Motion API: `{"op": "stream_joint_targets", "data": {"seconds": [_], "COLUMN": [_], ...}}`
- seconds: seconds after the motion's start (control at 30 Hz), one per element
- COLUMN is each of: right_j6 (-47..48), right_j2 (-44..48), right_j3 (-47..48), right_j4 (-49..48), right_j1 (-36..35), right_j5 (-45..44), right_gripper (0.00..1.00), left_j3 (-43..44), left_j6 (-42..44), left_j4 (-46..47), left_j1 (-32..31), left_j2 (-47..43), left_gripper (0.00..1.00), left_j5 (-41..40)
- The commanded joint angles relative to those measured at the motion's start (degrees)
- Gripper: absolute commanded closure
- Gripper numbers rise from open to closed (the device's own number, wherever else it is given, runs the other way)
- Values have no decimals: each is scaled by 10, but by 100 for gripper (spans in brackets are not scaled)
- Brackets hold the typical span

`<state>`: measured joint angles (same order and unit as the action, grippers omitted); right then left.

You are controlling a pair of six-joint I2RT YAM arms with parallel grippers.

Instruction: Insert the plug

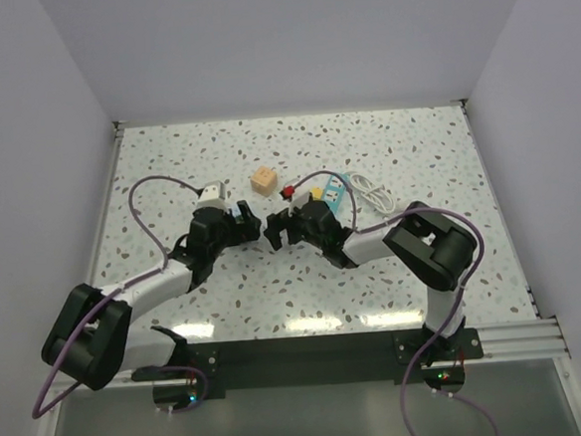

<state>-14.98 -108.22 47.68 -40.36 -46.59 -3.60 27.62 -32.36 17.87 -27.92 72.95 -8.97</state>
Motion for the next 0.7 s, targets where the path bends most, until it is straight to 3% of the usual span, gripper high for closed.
{"op": "stream_joint_targets", "data": {"seconds": [0.0, 0.27, 0.4, 0.67], "right_j6": [-5, -2, -2, 22], "right_j2": [45, 142, 196, 260], "right_j3": [-22, -65, -76, -45], "right_j4": [-3, 69, 110, 191], "right_j1": [-1, 13, 26, 54], "right_j5": [-26, -93, -111, -128], "right_gripper": [4, 4, 3, 3], "left_j3": [32, 92, 105, 101], "left_j6": [1, 51, 80, 128], "left_j4": [12, -29, -54, -81], "left_j1": [-6, -27, -32, -36], "left_j2": [18, 78, 86, 86], "left_gripper": [0, 3, 10, 33], "left_j5": [-14, -35, -35, -38]}}
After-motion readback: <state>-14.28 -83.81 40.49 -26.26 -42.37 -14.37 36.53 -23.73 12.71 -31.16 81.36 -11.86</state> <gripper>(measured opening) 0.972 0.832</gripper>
